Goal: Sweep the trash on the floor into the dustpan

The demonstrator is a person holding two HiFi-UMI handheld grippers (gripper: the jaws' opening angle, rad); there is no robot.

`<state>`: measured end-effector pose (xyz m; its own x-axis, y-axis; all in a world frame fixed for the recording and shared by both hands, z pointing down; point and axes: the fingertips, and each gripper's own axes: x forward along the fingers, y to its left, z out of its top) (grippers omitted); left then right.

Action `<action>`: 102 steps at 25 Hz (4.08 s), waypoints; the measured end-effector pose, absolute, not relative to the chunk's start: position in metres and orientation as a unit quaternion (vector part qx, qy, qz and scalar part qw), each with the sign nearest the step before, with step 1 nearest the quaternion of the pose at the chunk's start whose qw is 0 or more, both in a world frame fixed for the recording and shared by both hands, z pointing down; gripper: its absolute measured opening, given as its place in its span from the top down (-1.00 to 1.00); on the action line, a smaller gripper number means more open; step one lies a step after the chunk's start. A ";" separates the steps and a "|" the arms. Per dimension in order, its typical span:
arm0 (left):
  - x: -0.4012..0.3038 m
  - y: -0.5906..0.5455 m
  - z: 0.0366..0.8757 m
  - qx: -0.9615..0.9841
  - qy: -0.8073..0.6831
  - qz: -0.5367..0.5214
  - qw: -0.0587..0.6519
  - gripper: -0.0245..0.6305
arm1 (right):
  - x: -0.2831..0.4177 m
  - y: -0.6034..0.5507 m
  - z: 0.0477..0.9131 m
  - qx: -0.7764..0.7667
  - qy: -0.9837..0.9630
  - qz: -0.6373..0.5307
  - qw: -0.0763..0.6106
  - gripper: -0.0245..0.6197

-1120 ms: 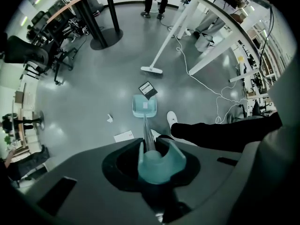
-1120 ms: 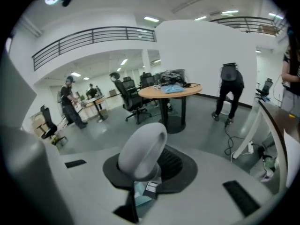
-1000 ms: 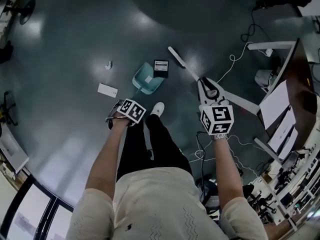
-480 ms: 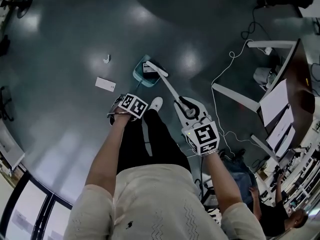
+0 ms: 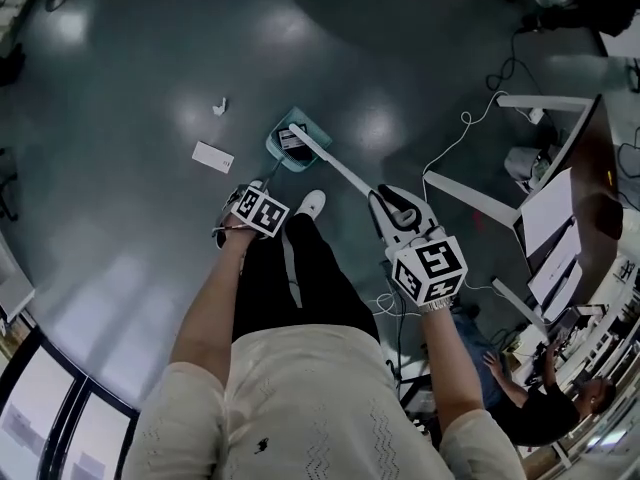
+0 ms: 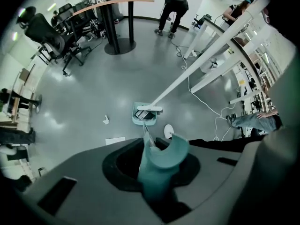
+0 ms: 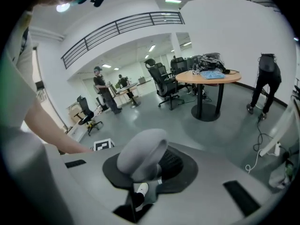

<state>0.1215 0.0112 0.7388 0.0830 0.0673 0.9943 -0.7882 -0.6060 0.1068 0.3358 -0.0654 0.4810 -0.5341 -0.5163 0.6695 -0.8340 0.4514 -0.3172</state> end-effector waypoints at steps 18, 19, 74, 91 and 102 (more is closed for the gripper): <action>-0.026 0.133 0.690 0.681 -0.353 0.530 0.362 0.65 | 0.277 -0.103 0.365 0.458 -0.812 0.319 0.173 0.70; -0.044 0.138 0.688 0.683 -0.351 0.530 0.360 0.65 | 0.265 -0.104 0.361 0.461 -0.812 0.313 0.171 0.70; -0.431 0.168 0.736 0.689 -0.250 0.627 0.266 0.65 | -0.189 0.099 0.489 0.411 -0.822 0.302 0.254 0.71; -0.434 0.193 0.730 0.665 -0.344 0.551 0.368 0.65 | -0.157 0.047 0.432 0.429 -0.791 0.376 0.221 0.71; -0.395 0.160 0.725 0.638 -0.390 0.532 0.398 0.65 | -0.059 -0.139 0.353 0.494 -0.790 0.324 0.165 0.71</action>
